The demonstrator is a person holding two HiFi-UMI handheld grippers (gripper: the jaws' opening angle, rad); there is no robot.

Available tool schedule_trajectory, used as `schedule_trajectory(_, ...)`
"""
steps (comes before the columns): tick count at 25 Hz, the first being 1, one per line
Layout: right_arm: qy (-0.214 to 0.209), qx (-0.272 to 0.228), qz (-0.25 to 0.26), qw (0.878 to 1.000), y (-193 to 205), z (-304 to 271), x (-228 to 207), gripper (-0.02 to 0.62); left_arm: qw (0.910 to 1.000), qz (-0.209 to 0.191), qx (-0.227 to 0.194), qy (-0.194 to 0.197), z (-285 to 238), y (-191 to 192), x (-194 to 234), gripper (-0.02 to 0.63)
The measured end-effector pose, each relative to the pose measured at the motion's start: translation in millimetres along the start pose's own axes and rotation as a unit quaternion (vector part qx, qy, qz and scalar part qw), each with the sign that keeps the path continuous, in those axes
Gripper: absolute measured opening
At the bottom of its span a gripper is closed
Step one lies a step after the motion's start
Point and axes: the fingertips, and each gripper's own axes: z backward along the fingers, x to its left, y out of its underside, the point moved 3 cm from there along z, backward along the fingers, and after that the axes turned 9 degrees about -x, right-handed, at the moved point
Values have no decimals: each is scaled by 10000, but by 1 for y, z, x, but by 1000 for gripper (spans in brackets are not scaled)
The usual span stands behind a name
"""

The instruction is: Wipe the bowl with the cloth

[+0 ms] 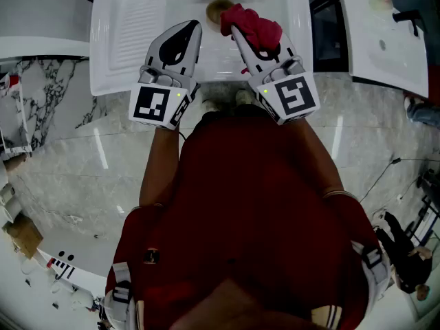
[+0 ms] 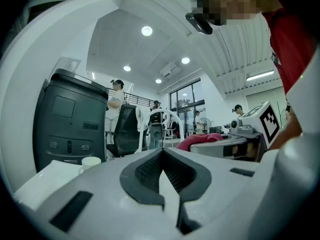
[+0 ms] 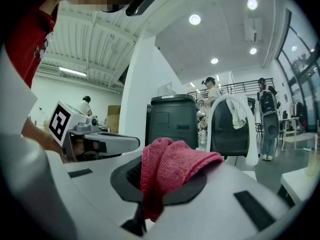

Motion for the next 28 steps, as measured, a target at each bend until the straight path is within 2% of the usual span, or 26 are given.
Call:
schedule_trajectory(13, 412, 104, 17, 9991, 4, -4, 8, 28, 9996, 129, 2, 269, 9, 6, 17, 6)
schedule_trajectory(20, 303, 88, 239, 9992, 0, -5, -6, 28, 9996, 114, 94, 239, -8, 11, 18, 6)
schedule_trajectory(28, 53, 160, 166, 9997, 14, -21, -37, 28, 9991, 175, 390, -20, -36, 31, 33, 6)
